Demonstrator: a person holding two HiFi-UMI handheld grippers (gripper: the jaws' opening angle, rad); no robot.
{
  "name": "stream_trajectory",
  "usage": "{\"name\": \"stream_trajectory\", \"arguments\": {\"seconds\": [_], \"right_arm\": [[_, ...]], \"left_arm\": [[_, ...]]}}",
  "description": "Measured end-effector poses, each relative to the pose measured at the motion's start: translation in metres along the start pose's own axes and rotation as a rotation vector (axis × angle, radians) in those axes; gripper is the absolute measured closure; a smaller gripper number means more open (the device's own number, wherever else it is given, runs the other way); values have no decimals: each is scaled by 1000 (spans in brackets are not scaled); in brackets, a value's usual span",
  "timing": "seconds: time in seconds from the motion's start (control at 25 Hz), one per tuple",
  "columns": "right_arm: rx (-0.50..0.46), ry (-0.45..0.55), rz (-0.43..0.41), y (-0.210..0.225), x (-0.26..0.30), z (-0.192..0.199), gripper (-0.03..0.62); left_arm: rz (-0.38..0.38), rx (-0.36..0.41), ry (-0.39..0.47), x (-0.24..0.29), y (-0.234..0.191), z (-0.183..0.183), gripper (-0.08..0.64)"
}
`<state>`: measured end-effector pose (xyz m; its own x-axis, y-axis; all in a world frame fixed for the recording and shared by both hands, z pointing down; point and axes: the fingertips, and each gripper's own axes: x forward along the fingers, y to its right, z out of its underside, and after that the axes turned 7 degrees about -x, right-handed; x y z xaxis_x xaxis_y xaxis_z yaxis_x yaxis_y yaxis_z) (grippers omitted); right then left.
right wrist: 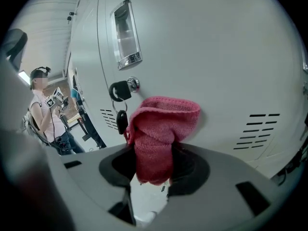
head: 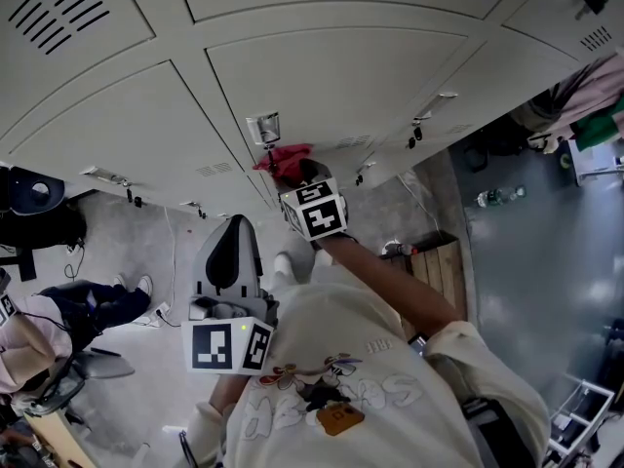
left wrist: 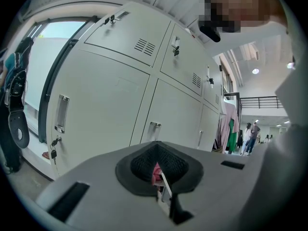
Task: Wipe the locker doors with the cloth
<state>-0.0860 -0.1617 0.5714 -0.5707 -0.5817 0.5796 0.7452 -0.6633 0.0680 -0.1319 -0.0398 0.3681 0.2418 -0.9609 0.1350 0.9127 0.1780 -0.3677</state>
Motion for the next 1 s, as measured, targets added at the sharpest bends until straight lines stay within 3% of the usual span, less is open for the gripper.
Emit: {"name": "stream_trajectory", "arguments": {"seconds": [0.6, 1.0], "right_arm": [[38, 23, 27, 19, -28, -22, 430], [78, 97, -7, 28, -60, -57, 430]], "left_arm": [[34, -8, -3, 11, 6, 1, 554], [61, -3, -11, 21, 13, 2, 554]]}}
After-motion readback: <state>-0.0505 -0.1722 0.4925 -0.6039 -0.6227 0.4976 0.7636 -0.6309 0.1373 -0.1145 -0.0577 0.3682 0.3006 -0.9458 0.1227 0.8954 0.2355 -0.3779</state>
